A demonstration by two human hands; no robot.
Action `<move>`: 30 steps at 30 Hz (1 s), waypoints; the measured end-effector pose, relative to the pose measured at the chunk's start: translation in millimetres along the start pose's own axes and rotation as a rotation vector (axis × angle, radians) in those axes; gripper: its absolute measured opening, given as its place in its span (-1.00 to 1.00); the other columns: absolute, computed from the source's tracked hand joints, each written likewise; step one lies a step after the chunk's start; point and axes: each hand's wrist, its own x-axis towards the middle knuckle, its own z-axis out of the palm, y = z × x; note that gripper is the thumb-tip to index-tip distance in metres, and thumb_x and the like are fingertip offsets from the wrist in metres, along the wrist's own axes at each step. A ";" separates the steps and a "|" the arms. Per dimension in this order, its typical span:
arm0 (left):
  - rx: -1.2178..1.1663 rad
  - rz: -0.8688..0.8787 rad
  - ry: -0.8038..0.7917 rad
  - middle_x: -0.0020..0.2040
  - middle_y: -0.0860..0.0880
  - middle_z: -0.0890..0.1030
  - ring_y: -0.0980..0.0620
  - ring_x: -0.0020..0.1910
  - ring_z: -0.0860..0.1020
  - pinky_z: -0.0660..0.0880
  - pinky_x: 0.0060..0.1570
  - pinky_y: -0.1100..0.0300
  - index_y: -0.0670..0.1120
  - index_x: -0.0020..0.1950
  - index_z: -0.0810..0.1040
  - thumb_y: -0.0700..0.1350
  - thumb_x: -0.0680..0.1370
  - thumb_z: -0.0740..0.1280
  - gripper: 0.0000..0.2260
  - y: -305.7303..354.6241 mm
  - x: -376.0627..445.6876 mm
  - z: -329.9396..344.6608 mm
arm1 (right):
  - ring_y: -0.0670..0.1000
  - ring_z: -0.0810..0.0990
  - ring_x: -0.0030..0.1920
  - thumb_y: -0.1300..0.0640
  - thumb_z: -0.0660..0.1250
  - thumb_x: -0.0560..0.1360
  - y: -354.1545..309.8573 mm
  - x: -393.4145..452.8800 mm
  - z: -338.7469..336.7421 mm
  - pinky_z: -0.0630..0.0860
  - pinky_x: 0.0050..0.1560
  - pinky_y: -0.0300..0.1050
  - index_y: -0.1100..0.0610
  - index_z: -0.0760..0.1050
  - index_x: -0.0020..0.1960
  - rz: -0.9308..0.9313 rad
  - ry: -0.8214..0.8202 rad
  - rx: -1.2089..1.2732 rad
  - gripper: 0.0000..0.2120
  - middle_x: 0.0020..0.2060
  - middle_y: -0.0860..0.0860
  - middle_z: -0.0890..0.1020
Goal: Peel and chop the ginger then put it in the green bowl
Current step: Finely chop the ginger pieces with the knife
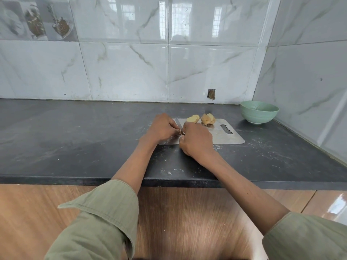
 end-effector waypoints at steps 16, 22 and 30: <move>0.025 0.012 0.024 -0.26 0.02 0.73 0.35 -0.41 0.54 0.41 -0.37 0.44 -0.06 -0.19 0.79 -0.19 0.42 0.59 -0.96 -0.8 2.1 4.3 | 0.25 0.60 -0.04 0.17 0.37 0.41 9.4 16.7 0.0 0.39 -0.20 -0.08 0.16 0.53 -0.03 0.048 -0.100 0.125 -0.85 -0.12 0.17 0.63; 0.019 -0.011 0.044 -0.35 0.12 0.68 0.28 -0.40 0.55 0.46 -0.34 0.28 -0.02 -0.23 0.78 -0.20 0.41 0.56 -0.92 -0.8 1.1 5.6 | 0.21 0.56 -0.08 0.11 0.35 0.43 17.7 6.8 7.7 0.43 -0.17 -0.05 0.09 0.51 -0.05 0.053 -0.050 0.154 -0.89 -0.11 0.11 0.61; 0.045 0.004 0.071 -0.26 0.03 0.73 0.28 -0.41 0.54 0.45 -0.31 0.36 -0.08 -0.19 0.78 -0.18 0.45 0.53 -0.96 -4.0 2.4 7.0 | -0.03 0.55 -0.43 0.10 0.39 0.45 34.6 41.8 -14.1 0.45 -0.35 -0.21 0.10 0.62 -0.12 0.147 -0.093 0.497 -0.91 -0.39 -0.08 0.62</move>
